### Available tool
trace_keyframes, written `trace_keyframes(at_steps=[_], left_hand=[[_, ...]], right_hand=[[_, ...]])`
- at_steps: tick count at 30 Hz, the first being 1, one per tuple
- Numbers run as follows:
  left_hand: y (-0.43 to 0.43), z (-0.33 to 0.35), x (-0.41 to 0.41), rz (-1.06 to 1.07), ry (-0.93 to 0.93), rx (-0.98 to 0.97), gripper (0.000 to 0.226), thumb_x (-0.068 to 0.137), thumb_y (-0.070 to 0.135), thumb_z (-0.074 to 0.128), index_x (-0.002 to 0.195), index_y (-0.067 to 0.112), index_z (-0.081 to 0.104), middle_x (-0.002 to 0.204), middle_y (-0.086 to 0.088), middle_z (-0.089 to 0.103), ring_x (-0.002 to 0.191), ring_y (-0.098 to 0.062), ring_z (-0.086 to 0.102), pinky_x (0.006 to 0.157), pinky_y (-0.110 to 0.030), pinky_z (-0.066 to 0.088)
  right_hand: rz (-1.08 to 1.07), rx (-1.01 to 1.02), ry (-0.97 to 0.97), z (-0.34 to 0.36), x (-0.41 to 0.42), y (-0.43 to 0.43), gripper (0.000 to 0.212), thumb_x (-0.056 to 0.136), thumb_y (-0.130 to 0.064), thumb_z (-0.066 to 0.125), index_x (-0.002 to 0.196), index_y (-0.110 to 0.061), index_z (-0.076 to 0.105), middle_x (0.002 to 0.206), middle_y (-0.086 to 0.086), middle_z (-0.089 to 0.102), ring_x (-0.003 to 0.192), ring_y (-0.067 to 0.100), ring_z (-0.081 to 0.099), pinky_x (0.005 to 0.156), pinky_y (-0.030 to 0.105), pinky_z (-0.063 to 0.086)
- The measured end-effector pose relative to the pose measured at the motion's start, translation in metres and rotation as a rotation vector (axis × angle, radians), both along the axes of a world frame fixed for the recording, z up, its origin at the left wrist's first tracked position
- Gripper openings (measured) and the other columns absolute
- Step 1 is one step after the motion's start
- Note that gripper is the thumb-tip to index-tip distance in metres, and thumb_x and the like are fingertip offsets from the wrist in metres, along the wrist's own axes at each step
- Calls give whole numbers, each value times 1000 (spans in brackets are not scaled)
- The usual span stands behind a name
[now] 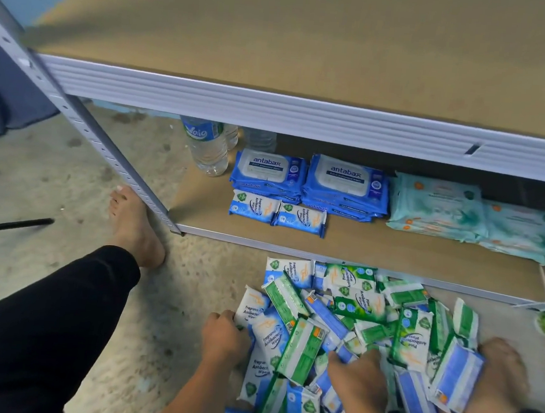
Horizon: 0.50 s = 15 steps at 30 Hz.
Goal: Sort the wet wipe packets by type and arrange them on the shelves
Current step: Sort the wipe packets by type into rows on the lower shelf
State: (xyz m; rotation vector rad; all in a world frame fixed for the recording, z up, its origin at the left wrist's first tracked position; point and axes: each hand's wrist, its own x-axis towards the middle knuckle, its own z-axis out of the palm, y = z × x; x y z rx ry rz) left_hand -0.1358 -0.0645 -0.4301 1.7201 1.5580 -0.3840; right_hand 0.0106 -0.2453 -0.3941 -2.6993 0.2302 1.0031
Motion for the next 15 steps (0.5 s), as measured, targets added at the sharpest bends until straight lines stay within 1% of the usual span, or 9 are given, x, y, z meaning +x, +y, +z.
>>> trace_keyframes(at_steps=[2, 4, 5, 7, 9, 11, 14, 15], left_hand=[[3, 4, 0, 26, -34, 15, 27, 88, 19, 60, 115, 15, 60, 104, 1, 45, 101, -22, 54, 81, -25, 40], [6, 10, -1, 93, -117, 20, 18, 86, 12, 58, 104, 14, 58, 93, -1, 56, 84, -20, 55, 66, -30, 43], [7, 15, -1, 123, -156, 29, 15, 86, 10, 57, 101, 14, 57, 88, -2, 59, 77, -20, 56, 60, -30, 42], [8, 28, -2, 174, -222, 62, 14, 86, 10, 58, 99, 16, 57, 83, -3, 63, 73, -21, 59, 56, -29, 41], [7, 45, 1, 240, -304, 95, 15, 87, 11, 60, 99, 20, 58, 84, -4, 66, 71, -20, 62, 52, -26, 43], [4, 65, 9, 301, -412, 98, 16, 88, 10, 61, 99, 21, 60, 84, -4, 67, 68, -18, 63, 47, -23, 42], [0, 94, 25, 321, -553, 84, 16, 87, 6, 64, 95, 19, 61, 84, -6, 68, 65, -14, 60, 47, -21, 42], [0, 102, 30, 321, -587, 65, 20, 86, 3, 65, 96, 19, 60, 85, -7, 68, 65, -14, 60, 48, -21, 42]], right_hand=[[6, 18, 16, 6, 1, -1, 52, 87, -45, 67, 113, -12, 37, 80, 6, 62, 67, 25, 63, 60, 31, 46], [-26, 57, 28, 13, 2, -6, 46, 88, -42, 66, 110, -11, 40, 79, 9, 63, 66, 25, 64, 58, 30, 47], [-50, 86, 27, 18, 3, -10, 44, 88, -41, 67, 108, -11, 41, 80, 10, 63, 67, 25, 63, 58, 31, 47], [-92, 182, 17, 33, 3, -15, 41, 88, -37, 68, 109, -11, 43, 82, 10, 62, 69, 25, 62, 57, 31, 45], [-136, 352, -29, 49, 6, -19, 38, 90, -31, 68, 114, -15, 45, 88, 6, 61, 70, 21, 60, 57, 30, 41], [-190, 482, -77, 66, 8, -21, 32, 93, -27, 67, 115, -20, 45, 92, 4, 58, 73, 21, 58, 63, 37, 43], [-331, 582, -82, 82, 20, -19, 17, 96, -23, 61, 111, -24, 54, 90, 12, 60, 75, 32, 60, 78, 55, 55], [-389, 623, -67, 85, 26, -18, 15, 97, -19, 57, 110, -26, 58, 90, 12, 61, 75, 33, 59, 79, 56, 56]])
